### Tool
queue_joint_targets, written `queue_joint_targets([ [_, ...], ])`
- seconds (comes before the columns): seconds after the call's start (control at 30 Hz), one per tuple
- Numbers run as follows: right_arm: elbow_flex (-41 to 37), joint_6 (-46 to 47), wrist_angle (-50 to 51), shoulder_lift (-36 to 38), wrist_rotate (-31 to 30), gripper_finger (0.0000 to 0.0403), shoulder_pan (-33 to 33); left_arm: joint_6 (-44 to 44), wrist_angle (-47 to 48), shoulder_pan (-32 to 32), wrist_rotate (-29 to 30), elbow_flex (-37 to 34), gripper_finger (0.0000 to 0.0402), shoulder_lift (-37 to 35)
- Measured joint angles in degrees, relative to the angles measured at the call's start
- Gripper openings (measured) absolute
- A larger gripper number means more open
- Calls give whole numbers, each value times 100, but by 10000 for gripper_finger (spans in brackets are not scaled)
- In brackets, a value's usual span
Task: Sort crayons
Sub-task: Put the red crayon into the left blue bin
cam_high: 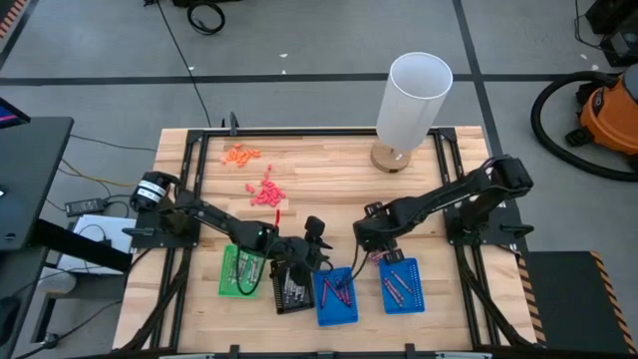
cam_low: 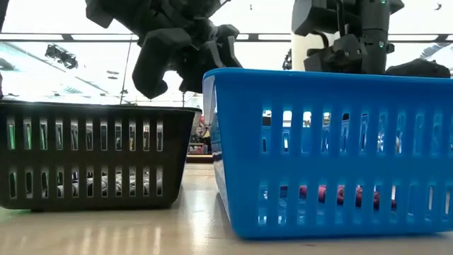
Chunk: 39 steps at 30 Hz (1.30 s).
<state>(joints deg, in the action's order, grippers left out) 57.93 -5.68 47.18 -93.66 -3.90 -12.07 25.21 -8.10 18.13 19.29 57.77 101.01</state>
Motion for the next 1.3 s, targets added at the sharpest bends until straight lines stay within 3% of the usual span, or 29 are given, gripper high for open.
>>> queue_joint_targets([
  [0.4,64,-1141,32,-578,56,142,201,-274,533,112,187,-3,143,-220],
  [0.97,59,-1709,-80,-742,-205,140,466,-453,603,140,182,-3,143,-218],
  [1.3,25,-2073,-376,-750,48,119,704,-554,621,144,175,-3,143,-216],
])
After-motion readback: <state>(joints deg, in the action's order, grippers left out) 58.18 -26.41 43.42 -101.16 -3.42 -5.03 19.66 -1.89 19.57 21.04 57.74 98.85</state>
